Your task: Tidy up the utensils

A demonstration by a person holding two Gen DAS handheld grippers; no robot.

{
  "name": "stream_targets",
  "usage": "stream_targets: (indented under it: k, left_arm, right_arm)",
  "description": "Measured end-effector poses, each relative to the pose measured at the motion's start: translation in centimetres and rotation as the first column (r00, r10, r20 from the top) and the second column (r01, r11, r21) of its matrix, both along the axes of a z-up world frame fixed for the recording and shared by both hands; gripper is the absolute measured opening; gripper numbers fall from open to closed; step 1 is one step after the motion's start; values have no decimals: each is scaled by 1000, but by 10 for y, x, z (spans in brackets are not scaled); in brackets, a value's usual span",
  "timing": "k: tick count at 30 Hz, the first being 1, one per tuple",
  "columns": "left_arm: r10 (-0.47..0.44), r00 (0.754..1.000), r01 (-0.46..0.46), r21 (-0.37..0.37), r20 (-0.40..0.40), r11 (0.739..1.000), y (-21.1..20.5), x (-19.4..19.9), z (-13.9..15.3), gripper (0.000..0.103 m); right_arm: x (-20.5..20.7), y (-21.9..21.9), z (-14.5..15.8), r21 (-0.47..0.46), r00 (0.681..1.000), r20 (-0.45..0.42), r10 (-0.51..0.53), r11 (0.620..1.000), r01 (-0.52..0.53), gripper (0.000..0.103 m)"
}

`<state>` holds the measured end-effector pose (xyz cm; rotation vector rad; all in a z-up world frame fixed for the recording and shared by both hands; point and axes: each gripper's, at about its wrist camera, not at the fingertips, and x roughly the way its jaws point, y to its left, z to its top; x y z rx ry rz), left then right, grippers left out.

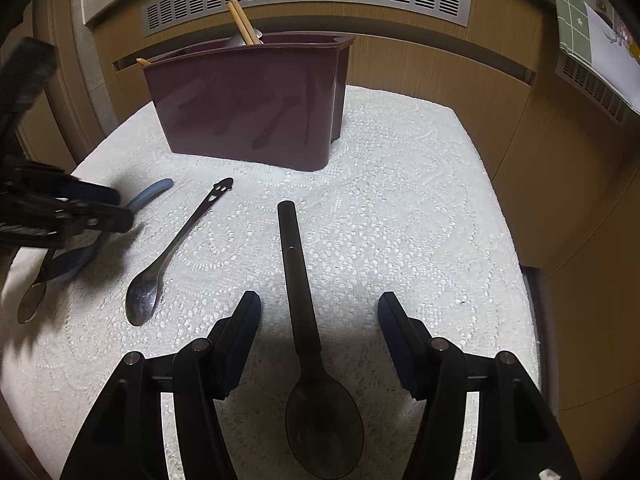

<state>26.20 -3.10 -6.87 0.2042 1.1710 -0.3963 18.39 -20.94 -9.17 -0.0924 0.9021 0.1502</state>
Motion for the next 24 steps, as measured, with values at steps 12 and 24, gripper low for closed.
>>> stream_targets:
  k: [12,24]
  left_arm:
    - [135,981,-104,-211,138,972,16,-27,30,14]
    - [259,929,-137,-401,266,906,48,-78,85,13]
  right_arm:
    - [37,2,10,66,992,-77,98,993,-93,27]
    - [17,15,44,65,995,-10,102,993,-102,11]
